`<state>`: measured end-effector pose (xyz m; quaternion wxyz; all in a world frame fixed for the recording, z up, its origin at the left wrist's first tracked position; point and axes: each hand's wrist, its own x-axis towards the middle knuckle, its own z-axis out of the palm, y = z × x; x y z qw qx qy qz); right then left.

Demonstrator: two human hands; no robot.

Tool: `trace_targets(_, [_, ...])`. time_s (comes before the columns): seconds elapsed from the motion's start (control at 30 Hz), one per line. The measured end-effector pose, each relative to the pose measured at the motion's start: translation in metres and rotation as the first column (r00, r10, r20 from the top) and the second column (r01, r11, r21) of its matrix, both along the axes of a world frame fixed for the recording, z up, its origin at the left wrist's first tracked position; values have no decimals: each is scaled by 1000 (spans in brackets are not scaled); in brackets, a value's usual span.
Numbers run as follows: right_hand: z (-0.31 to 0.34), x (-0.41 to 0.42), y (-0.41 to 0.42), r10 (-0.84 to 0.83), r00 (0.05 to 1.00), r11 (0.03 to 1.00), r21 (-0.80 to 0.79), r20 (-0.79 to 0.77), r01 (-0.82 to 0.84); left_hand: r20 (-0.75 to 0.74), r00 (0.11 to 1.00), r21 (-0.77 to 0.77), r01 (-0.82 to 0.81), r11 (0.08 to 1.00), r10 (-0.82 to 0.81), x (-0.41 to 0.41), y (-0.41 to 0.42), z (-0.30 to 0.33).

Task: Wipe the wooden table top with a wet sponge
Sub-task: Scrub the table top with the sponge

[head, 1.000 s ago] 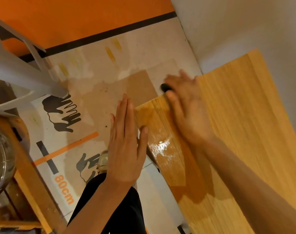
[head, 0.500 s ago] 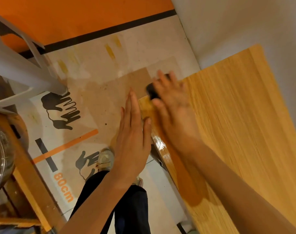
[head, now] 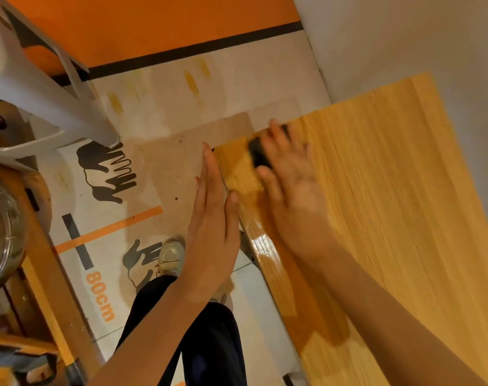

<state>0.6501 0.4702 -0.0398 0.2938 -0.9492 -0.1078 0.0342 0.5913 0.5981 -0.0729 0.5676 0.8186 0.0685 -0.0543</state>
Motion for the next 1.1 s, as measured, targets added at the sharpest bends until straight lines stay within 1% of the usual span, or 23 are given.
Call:
trace_targets(0.03, [-1, -4, 3, 119, 993, 993, -24, 10, -119, -4, 1000, -3, -8, 1000, 8, 1, -1, 0])
trace_targets(0.07, [0, -2, -3, 185, 983, 982, -37, 0, -185, -4, 1000, -4, -11, 1000, 11, 2, -1, 0])
trace_targets(0.1, [1, 3, -17, 189, 982, 981, -31, -16, -190, 1, 1000, 0, -12, 1000, 12, 3, -1, 0])
trace_targets(0.13, [1, 7, -35, 137, 990, 990, -17, -25, -137, 10, 1000, 6, -12, 1000, 12, 4, -2, 0])
trace_targets(0.2, [1, 10, -77, -89, 996, 996, 9, -14, 89, 27, 999, 10, -17, 1000, 16, 4, -2, -2])
trace_targets(0.27, [2, 8, -103, -329, 944, 944, 31, 9, 328, 36, 999, 0, -29, 1000, 29, 3, -3, -3])
trace_targets(0.3, [3, 5, -101, -406, 914, 913, 39, 1, 406, 40, 998, -9, -38, 999, 39, 3, -4, -3])
trace_targets(0.33, [2, -1, -91, -430, 902, 901, 51, -22, 431, 46, 998, -17, -48, 999, 49, 3, -5, -4])
trace_targets(0.37, [2, -8, -74, -395, 918, 916, 59, -38, 397, 54, 997, -23, -58, 998, 59, 4, -6, -4])
trace_targets(0.4, [2, -17, -54, -309, 950, 949, 59, -34, 311, 59, 996, -28, -65, 997, 67, 4, -7, -5])
trace_targets(0.47, [-1, -39, -20, -38, 999, 999, 31, -8, 38, 59, 995, -38, -74, 997, 76, 4, -7, -8])
trace_targets(0.53, [-4, -45, -20, 205, 979, 979, -20, 20, -204, 70, 995, -42, -63, 997, 66, 4, -6, -11])
trace_targets(0.57, [-5, -40, -33, 244, 970, 970, -22, 23, -243, 76, 995, -42, -55, 998, 58, 5, -5, -13])
trace_targets(0.6, [-5, -35, -51, 215, 977, 977, -9, 14, -215, 78, 996, -43, -48, 998, 51, 5, -4, -13])
trace_targets(0.63, [-3, -29, -70, 119, 993, 993, 17, -6, -119, 75, 996, -42, -45, 998, 48, 5, -4, -13])
trace_targets(0.67, [-1, -24, -88, -19, 1000, 998, 58, -25, 21, 70, 996, -40, -45, 998, 48, 5, -4, -13])
trace_targets(0.73, [1, -21, -104, -263, 964, 957, 114, -49, 267, 62, 996, -44, -61, 997, 63, 5, -6, -12])
trace_targets(0.77, [1, -25, -97, -304, 952, 944, 116, -50, 307, 62, 995, -48, -74, 996, 77, 5, -7, -12])
trace_targets(0.8, [1, -31, -83, -270, 962, 956, 107, -45, 274, 60, 994, -54, -85, 995, 88, 5, -8, -11])
trace_targets(0.87, [0, -52, -56, -61, 998, 995, 83, -31, 64, 62, 994, -68, -89, 994, 93, 5, -7, -13])
trace_targets(0.93, [2, -80, -47, 117, 993, 991, 73, -32, -115, 84, 993, -80, -75, 994, 82, 6, -5, -15])
trace_targets(1.0, [5, -110, -62, 152, 987, 986, 73, -59, -148, 94, 993, -95, -61, 994, 70, 7, -4, -17])
trace_targets(1.1, [9, -156, -87, 177, 981, 984, 33, -74, -175, 65, 995, -92, -69, 993, 75, 7, -5, -17])
